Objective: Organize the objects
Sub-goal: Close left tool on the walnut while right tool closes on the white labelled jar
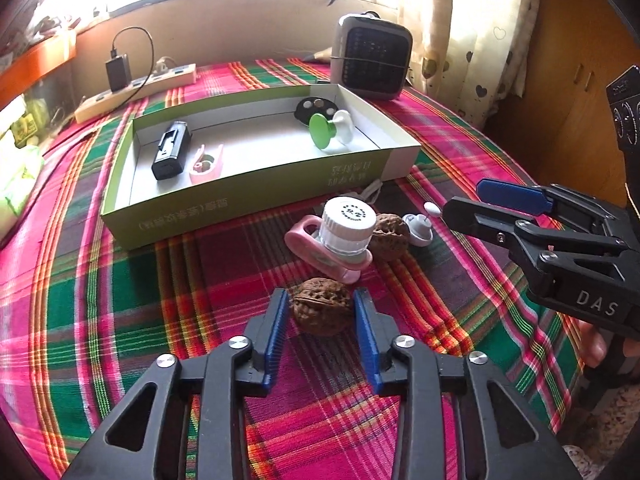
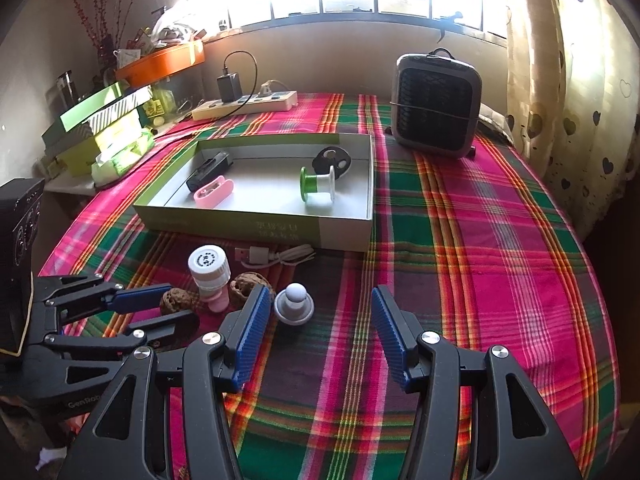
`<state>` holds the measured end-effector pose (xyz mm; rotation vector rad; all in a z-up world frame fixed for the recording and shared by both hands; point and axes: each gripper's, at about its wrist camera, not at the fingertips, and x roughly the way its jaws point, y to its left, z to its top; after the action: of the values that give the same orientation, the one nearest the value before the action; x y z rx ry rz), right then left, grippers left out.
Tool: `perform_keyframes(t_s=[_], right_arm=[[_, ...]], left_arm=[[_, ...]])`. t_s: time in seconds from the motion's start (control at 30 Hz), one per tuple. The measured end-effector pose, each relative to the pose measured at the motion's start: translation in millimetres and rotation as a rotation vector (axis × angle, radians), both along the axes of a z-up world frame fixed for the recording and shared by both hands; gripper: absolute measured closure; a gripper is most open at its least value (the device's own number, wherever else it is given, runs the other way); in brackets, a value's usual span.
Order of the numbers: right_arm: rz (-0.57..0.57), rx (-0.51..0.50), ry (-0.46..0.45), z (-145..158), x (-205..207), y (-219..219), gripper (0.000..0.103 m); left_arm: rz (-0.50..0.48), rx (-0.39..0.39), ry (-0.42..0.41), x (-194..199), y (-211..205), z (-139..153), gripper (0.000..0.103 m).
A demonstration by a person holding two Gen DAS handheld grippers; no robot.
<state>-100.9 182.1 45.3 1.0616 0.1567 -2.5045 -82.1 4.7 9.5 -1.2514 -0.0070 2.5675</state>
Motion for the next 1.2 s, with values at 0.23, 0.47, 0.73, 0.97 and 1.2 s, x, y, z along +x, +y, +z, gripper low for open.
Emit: perform_keyframes(t_s=[0.23, 0.47, 0.73, 0.97, 1.2], right_arm=[[0.044, -0.006, 0.003, 2.0, 3.2, -14.9, 0.049], [0.113, -0.03, 0.006, 4.1, 4.0, -37.4, 0.049], [0.164, -0.04, -0.011, -1.0, -1.9, -56.8, 0.049], [0.186, -0.044, -0.02, -6.5, -8.3, -67.8, 0.049], [0.18, -0.043, -0.026, -10.5, -13.6, -70.3, 0.05]], left_arm=[[0.04, 0.004, 0.005, -2.2, -13.1, -0.2, 0.074], [0.073, 0.012, 0.007, -4.7, -28.0, -0.3, 0.074], [0.097, 0.017, 0.01, -7.1, -42.3, -1.6, 0.074], [0.098, 0.023, 0.013, -8.3, -46.8, -2.7, 0.074], [0.092, 0.025, 0.018, -9.5, -47.2, -2.9, 0.074]])
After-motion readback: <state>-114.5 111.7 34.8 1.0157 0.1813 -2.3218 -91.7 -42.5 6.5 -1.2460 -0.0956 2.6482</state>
